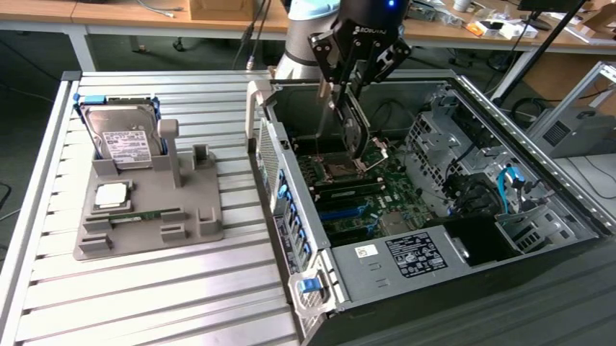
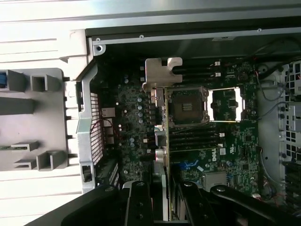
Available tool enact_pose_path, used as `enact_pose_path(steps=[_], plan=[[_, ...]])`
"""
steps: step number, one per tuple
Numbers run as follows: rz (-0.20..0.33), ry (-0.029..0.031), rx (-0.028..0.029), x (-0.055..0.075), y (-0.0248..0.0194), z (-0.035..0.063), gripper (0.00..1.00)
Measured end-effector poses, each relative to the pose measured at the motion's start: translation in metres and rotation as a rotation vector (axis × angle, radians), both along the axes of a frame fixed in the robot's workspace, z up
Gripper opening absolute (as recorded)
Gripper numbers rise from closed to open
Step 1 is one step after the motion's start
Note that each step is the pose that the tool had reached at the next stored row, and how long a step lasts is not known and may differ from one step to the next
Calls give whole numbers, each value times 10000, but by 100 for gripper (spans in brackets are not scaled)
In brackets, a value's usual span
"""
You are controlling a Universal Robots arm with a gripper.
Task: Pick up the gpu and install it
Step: 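Pick up the gpu and move the gpu toward the slot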
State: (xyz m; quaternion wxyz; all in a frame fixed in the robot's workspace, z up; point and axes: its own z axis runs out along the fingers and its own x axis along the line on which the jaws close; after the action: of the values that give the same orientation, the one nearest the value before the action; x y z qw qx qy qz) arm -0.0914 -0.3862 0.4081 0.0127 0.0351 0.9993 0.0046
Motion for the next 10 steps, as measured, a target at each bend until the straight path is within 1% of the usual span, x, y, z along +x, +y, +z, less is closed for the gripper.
enact_pose_path(steps=[10], plan=[[0,0,-21,69,0,-20,27]])
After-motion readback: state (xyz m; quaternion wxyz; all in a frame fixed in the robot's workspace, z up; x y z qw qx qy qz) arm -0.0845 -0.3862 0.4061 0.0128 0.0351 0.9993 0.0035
